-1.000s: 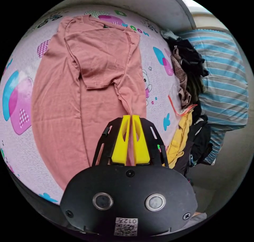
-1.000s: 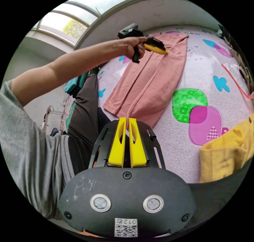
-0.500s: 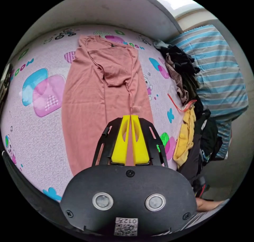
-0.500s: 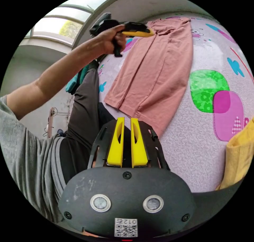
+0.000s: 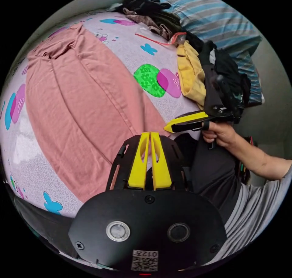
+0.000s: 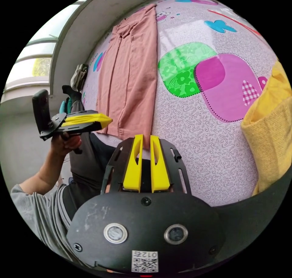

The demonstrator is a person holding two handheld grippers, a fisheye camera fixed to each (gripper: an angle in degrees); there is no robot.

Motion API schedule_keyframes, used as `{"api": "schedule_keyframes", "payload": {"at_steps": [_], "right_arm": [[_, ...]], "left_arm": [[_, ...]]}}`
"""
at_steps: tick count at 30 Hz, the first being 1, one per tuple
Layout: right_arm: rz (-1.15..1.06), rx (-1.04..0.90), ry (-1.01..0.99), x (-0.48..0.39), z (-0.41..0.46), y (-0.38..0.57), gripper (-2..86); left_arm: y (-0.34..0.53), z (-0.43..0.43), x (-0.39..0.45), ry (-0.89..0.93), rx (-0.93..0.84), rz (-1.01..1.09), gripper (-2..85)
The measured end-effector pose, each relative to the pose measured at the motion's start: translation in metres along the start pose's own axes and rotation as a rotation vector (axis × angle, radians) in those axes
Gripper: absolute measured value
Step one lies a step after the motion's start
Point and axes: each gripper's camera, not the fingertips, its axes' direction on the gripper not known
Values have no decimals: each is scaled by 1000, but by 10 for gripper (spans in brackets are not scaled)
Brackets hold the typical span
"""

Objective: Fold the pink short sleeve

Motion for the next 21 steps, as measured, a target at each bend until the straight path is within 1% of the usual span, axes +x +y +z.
{"api": "schedule_keyframes", "payload": {"at_steps": [2,5,7,15,17,21], "right_arm": [[-12,9,6,-1,1,-1,13],[-19,-16,46,-6,1,-3,5],[-40,-29,92,-11,2,-5,1],[-104,-98,186,-26,10,-17,-5],[-112,-117,184,-27,11,-20,-6],[-152,-79,262,-38,3,-24,-7]], "left_arm": [[-2,10,5,-67,-7,-14,5],[-4,30,6,-117,-82,-59,3],[-1,31,10,-125,-56,-50,1],[2,35,21,-74,-57,-67,-1],[1,33,25,-63,-67,-65,-1],[-8,10,19,-53,22,-98,-1]]}}
